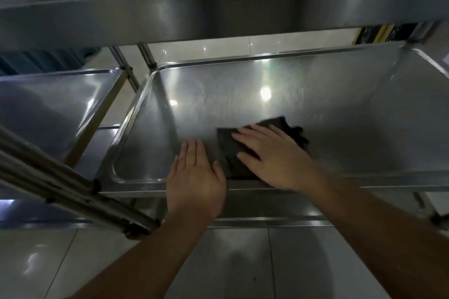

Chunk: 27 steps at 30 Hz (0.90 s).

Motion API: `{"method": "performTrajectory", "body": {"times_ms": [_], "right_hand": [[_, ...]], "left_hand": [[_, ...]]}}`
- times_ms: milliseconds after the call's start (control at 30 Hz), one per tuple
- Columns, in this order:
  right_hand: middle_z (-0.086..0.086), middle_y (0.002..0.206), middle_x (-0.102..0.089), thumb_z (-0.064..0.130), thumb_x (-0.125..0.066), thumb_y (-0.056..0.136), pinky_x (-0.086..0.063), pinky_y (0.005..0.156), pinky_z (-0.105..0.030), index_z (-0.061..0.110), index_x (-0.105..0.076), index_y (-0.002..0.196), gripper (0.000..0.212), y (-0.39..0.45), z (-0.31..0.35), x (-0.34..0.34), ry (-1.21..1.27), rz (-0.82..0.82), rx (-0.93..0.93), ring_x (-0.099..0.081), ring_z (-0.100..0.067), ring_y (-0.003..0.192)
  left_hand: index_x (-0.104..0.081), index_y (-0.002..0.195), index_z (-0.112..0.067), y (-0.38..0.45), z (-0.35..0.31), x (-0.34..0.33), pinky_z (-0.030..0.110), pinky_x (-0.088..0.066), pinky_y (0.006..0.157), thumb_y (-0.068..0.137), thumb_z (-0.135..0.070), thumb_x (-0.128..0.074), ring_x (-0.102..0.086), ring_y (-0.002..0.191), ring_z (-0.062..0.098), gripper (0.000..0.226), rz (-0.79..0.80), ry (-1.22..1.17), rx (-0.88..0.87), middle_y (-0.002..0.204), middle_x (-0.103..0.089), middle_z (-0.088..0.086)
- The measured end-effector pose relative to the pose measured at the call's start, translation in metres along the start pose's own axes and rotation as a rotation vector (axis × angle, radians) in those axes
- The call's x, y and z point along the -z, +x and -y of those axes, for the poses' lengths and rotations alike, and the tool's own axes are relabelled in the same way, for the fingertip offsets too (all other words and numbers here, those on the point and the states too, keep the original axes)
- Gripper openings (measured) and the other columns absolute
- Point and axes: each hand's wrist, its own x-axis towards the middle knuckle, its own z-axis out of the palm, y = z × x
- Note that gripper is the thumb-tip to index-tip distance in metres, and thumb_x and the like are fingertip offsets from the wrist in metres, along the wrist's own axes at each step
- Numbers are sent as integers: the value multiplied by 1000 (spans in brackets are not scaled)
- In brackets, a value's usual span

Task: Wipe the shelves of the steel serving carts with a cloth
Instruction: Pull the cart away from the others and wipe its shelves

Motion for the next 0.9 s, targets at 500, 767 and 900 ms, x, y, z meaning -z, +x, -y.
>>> {"method": "performTrajectory", "body": {"times_ms": [500, 767, 900], "right_hand": [[3, 166, -34, 50, -30, 108, -16, 124, -49, 26, -36, 159, 56, 91, 39, -9, -127, -53, -196, -29, -22, 152], [12, 165, -34, 64, -15, 98, -19, 127, -44, 34, -36, 159, 71, -16, 18, -12, -146, -16, -211, -31, -16, 153], [-10, 155, -49, 48, -27, 105, -29, 119, -56, 21, -45, 151, 56, 56, -34, 15, -117, -113, -508, -46, -33, 140]], "left_hand": [[-53, 145, -16, 25, 18, 30, 42, -37, 116, 100, -41, -43, -45, 142, 31, 53, 163, -347, 8, 152, -50, 11], [-51, 135, -17, 26, 128, 43, 43, -46, 104, 105, -40, -49, -56, 125, 25, 38, -69, -122, -5, 136, -56, 6], [-54, 123, -22, 25, 127, 37, 42, -47, 104, 102, -47, -47, -55, 121, 21, 33, -87, -89, -28, 127, -56, 0]]}}
